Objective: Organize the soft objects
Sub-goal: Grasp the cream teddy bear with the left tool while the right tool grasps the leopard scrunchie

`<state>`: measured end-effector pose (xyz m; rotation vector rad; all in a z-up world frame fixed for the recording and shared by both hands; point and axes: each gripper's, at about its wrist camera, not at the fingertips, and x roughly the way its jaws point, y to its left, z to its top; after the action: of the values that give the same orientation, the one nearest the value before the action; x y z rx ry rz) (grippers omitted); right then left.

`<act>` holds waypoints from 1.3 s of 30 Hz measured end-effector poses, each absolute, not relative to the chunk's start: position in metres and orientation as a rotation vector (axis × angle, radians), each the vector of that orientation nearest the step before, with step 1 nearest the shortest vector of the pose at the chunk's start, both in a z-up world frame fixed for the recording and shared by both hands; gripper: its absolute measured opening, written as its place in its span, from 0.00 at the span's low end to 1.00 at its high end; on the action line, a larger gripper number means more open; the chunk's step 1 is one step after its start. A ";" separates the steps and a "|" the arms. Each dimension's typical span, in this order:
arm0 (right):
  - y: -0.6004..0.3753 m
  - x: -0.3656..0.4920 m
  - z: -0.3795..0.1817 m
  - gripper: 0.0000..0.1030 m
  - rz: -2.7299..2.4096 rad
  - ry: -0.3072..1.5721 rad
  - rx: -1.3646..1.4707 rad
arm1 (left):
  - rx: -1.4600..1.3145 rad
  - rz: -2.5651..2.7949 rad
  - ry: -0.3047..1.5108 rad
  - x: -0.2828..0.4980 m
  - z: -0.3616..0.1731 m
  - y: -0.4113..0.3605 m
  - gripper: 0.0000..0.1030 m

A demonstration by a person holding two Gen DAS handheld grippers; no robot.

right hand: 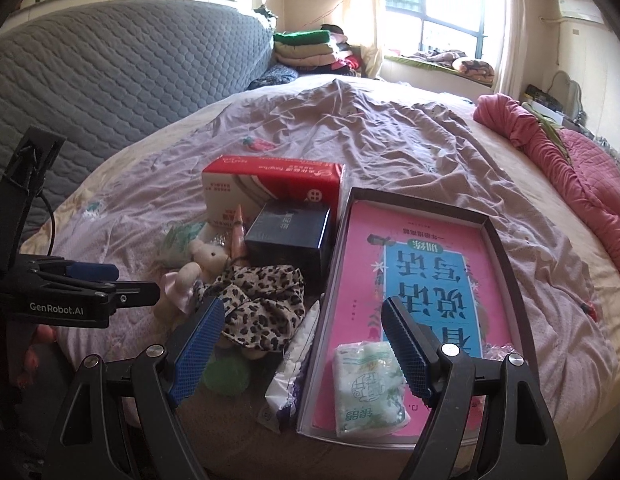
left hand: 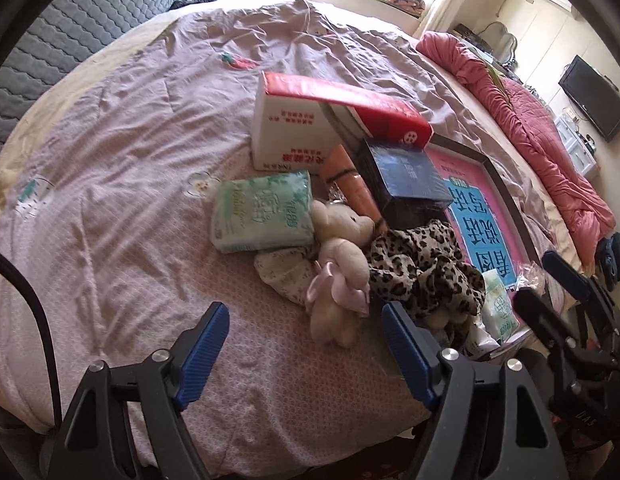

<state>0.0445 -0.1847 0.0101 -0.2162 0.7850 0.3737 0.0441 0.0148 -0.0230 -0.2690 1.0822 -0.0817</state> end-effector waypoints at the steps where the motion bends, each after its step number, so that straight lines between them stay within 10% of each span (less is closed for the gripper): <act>1: -0.183 0.045 0.007 0.79 0.375 0.791 -0.225 | -0.272 -0.083 1.084 0.045 -0.025 0.015 0.72; 23: -0.144 0.087 -0.043 0.79 0.479 0.892 -0.313 | -0.322 -0.186 1.088 0.055 -0.043 0.016 0.47; 33: -0.145 0.097 -0.048 0.29 0.565 0.918 -0.240 | -0.318 -0.224 1.092 0.058 -0.046 0.009 0.36; 39: -0.156 0.096 -0.038 0.23 0.578 0.896 -0.182 | -0.309 -0.246 1.108 0.061 -0.051 0.002 0.18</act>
<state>0.0965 -0.1560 -0.0383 -0.1818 0.8964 0.5780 0.0613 0.0020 -0.0506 -0.3087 1.1082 -0.2460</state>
